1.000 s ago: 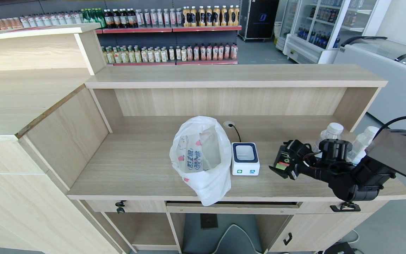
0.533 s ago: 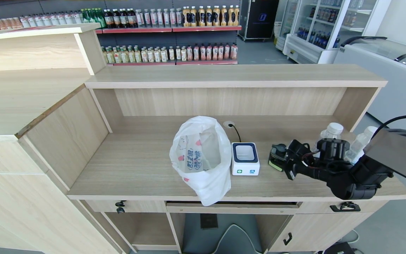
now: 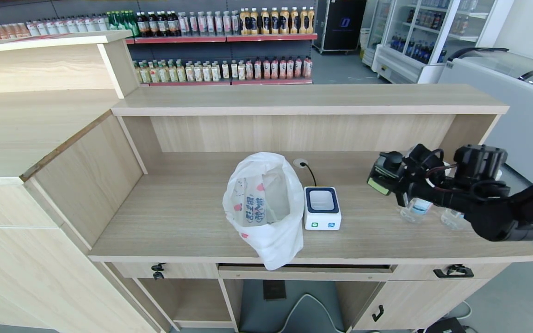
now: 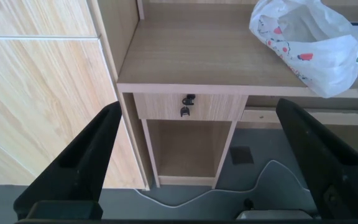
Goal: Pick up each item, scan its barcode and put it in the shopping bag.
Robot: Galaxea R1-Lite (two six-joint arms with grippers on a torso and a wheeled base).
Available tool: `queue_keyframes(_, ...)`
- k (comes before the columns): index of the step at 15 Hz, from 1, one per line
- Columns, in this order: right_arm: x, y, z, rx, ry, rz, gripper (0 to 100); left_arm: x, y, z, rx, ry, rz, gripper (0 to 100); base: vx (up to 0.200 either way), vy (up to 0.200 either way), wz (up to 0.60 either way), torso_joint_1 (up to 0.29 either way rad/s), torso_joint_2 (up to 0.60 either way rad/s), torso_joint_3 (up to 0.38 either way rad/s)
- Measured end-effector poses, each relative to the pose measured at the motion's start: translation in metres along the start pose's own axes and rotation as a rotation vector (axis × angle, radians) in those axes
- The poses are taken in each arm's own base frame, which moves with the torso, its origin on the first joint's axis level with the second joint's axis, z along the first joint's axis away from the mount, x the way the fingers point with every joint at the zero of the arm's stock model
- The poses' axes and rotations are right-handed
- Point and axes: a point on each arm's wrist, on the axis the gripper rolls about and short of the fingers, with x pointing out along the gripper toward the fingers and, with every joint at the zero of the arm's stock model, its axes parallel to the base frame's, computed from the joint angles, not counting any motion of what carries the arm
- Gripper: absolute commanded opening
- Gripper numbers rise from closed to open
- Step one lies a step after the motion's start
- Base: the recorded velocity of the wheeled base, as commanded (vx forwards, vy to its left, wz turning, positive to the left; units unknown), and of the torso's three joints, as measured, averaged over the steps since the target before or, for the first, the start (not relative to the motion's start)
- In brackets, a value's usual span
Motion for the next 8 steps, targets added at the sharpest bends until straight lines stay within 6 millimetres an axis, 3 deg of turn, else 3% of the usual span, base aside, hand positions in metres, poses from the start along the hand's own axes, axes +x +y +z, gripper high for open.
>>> queue_keyframes(2,-0.039,0.000,0.045,-0.074,-0.035,-0.022,0,0.000,0.000,0.000,0.000,0.000,0.000,100,0.000,0.000,0.00,0.000,0.00,0.000)
queue_keyframes(3,-0.063,0.009,0.062,-0.166,-0.043,-0.022,0,0.000,0.000,0.000,0.000,0.000,0.000,100,0.000,0.000,0.00,0.000,0.00,0.000)
queue_keyframes(5,-0.101,0.038,0.082,-0.466,-0.077,0.031,0,0.000,0.000,0.000,0.000,0.000,0.000,100,0.000,0.000,0.00,0.000,0.00,0.000)
queue_keyframes(8,-0.126,0.074,0.100,-0.978,-0.190,0.135,0,0.000,0.000,0.000,0.000,0.000,0.000,100,0.000,0.000,0.00,0.000,0.00,0.000)
